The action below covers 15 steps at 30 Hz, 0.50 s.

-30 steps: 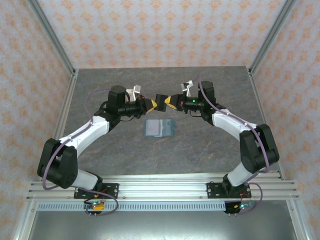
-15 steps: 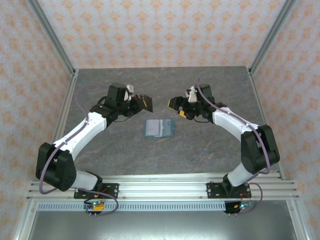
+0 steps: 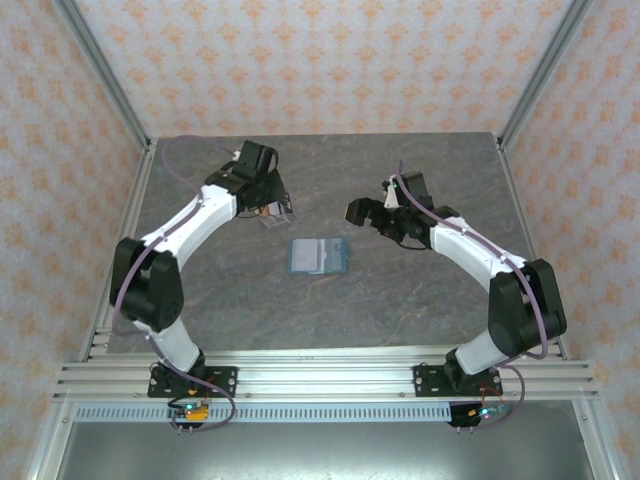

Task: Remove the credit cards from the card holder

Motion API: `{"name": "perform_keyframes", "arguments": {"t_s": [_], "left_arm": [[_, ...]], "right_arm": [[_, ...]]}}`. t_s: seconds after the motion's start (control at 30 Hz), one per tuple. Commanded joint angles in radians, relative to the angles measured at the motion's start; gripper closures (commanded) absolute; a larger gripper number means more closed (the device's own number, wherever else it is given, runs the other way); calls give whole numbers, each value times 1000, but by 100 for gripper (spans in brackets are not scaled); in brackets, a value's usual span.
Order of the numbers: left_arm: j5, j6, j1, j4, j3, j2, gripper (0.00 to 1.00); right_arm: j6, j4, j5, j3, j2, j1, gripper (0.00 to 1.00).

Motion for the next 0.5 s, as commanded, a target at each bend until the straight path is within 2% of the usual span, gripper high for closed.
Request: {"name": "perform_keyframes", "arguments": {"t_s": [0.0,0.27,0.47], "left_arm": [[-24,41,4,30,41,45,100],[-28,17,3,109,43,125,100],[-39,1,0,105,74,164,100]], "right_arm": [[-33,-25,33,-20,-24,3,1],[-29,-14,15,-30,-19,3,1],[-19,-14,7,-27,-5,3,1]]}}
